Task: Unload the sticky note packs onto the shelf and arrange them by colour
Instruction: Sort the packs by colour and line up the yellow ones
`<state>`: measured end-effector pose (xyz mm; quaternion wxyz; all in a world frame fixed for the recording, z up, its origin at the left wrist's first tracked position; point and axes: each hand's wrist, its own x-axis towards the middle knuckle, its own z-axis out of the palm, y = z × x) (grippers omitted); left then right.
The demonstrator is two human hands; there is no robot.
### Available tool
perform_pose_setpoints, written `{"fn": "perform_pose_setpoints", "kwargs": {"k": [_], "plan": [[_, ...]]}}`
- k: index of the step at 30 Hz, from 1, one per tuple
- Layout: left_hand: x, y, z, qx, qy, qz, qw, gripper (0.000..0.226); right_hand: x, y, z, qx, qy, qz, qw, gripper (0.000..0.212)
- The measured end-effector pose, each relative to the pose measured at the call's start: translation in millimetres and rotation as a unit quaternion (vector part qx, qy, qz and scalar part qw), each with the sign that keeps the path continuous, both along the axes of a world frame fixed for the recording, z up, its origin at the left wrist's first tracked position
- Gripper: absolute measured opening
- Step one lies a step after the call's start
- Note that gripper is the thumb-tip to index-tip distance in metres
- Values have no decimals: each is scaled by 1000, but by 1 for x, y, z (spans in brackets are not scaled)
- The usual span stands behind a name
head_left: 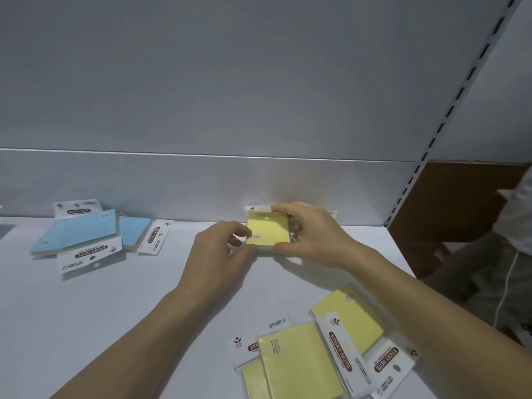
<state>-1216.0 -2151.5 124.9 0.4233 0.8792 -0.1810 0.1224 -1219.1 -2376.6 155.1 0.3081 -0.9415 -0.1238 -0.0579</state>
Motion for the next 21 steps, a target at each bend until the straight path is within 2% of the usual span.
{"fn": "perform_pose_setpoints", "kwargs": {"k": [8,13,17,21], "plan": [[2,-1,-2,16,-6,2,1000,16,0,1,-5,17,-42,4,999,76],[-4,5,8,-9,-22,-23,999,17,-9,-2,4,32,-93,18,995,79],[-9,19,22,-13,6,-123,992,20,-31,-10,10,24,-74,27,997,87],[-6,33,33,38,115,-243,962,23,-54,-11,6,23,-30,50,998,94]]}}
